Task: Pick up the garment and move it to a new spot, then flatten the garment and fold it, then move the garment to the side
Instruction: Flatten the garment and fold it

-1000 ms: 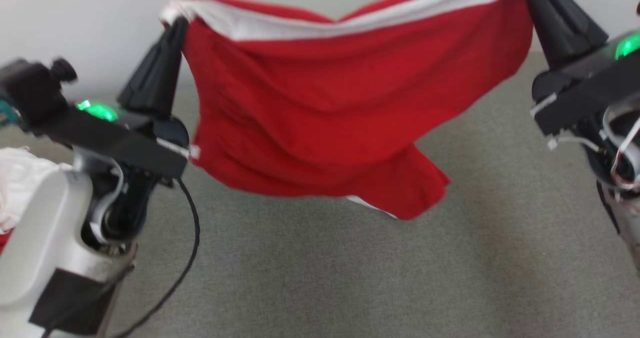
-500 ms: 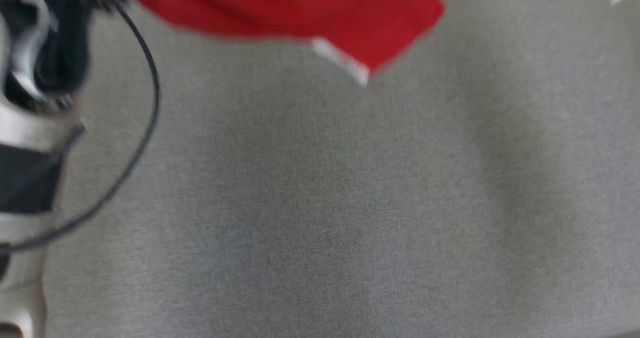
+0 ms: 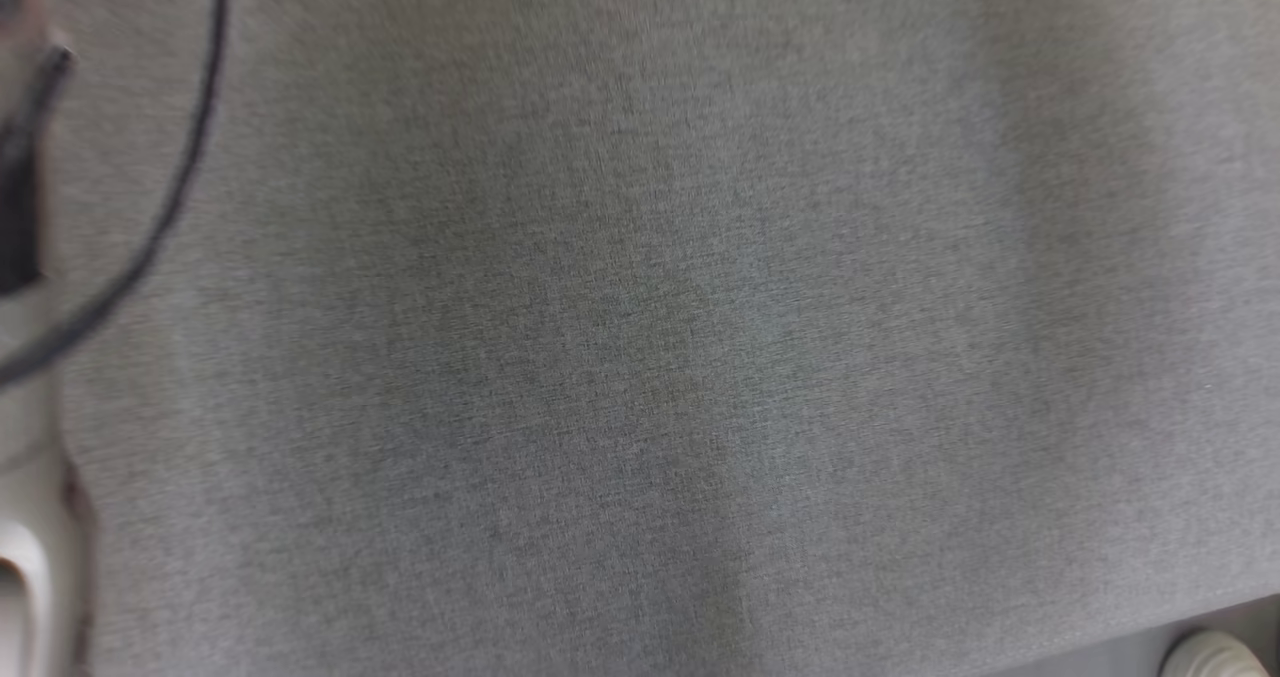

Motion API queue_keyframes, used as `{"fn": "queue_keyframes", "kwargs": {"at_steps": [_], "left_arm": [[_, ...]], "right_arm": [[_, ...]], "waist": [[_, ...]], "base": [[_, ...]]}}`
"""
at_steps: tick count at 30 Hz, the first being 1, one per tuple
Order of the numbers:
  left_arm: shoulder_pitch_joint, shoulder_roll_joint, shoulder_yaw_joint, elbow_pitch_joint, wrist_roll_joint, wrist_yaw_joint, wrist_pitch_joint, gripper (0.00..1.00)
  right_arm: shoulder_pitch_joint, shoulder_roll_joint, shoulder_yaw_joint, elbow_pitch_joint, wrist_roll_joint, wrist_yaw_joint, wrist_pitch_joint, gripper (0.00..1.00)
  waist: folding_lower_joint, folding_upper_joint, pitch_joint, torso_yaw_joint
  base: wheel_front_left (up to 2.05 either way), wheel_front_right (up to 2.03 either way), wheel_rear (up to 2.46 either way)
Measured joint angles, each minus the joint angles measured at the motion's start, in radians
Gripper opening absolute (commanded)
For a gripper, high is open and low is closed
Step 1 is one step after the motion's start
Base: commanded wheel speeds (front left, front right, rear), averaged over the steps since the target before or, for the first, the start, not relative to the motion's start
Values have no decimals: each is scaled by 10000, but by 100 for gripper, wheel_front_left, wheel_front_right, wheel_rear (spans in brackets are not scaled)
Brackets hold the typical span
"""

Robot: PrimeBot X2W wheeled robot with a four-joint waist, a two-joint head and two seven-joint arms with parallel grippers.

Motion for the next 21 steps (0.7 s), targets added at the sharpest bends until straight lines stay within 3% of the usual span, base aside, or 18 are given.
{"fn": "queue_keyframes", "kwargs": {"at_steps": [5, 9, 13, 21], "left_arm": [[1178, -449, 368, 0, 380, -439, -23, 0], [1968, -476, 311, 155, 401, -892, -23, 0], [3050, -196, 19, 127, 121, -1110, 171, 0], [6052, 184, -502, -596, -901, -1231, 863, 0]], "right_arm": [[647, 295, 581, 267, -606, 0, -61, 0], [1206, 232, 1469, 577, 215, 0, -46, 0], [1864, -219, 2353, 520, 1593, 0, 828, 0], [4216, -1369, 2662, -700, 3545, 0, 3358, 0]], "waist": [[1, 0, 630, -88], [1, 1, 780, -19], [-1, 0, 557, 54], [-4, -3, -569, 444]], "base": [[0, 0, 0], [0, 0, 0], [0, 0, 0], [0, 0, 0]]}}
